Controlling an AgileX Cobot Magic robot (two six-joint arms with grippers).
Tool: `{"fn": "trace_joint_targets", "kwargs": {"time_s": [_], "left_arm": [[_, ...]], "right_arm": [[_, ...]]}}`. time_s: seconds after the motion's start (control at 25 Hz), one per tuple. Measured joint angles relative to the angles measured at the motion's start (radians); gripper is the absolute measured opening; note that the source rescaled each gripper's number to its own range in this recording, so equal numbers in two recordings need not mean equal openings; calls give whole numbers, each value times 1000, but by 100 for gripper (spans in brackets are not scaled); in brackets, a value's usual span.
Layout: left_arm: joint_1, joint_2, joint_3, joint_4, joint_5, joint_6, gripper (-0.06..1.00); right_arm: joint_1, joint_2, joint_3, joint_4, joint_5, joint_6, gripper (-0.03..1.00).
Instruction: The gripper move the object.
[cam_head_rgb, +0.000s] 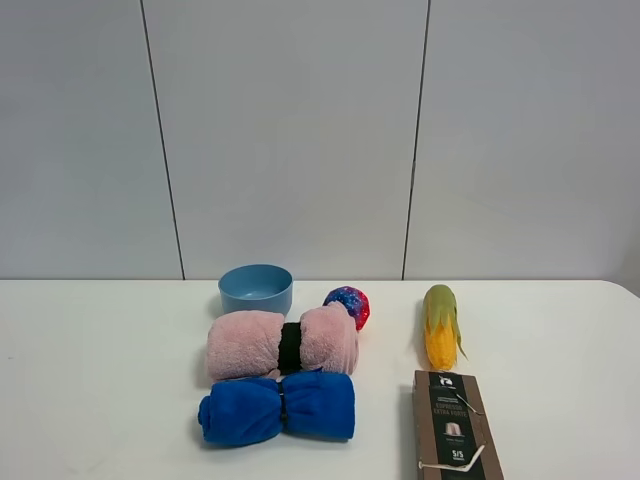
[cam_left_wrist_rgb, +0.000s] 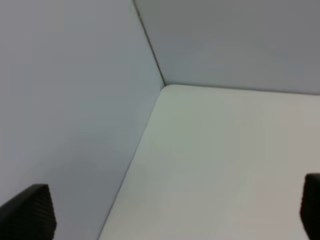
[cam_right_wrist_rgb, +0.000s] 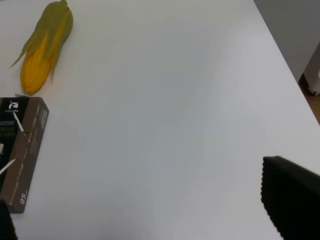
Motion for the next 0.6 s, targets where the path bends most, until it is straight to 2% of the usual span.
{"fn": "trace_joint_targets", "kwargs": {"time_s": [0.16,0.4,0.6], "left_arm": [[6,-263,158,-94,52,14,99],[6,-596,300,-249,175,14,99],[6,-767,383,-267,200,41,99]], "right_arm": [[0,0,0,0,0,0,100],[0,0,0,0,0,0,100],[0,0,0,0,0,0,100]]}}
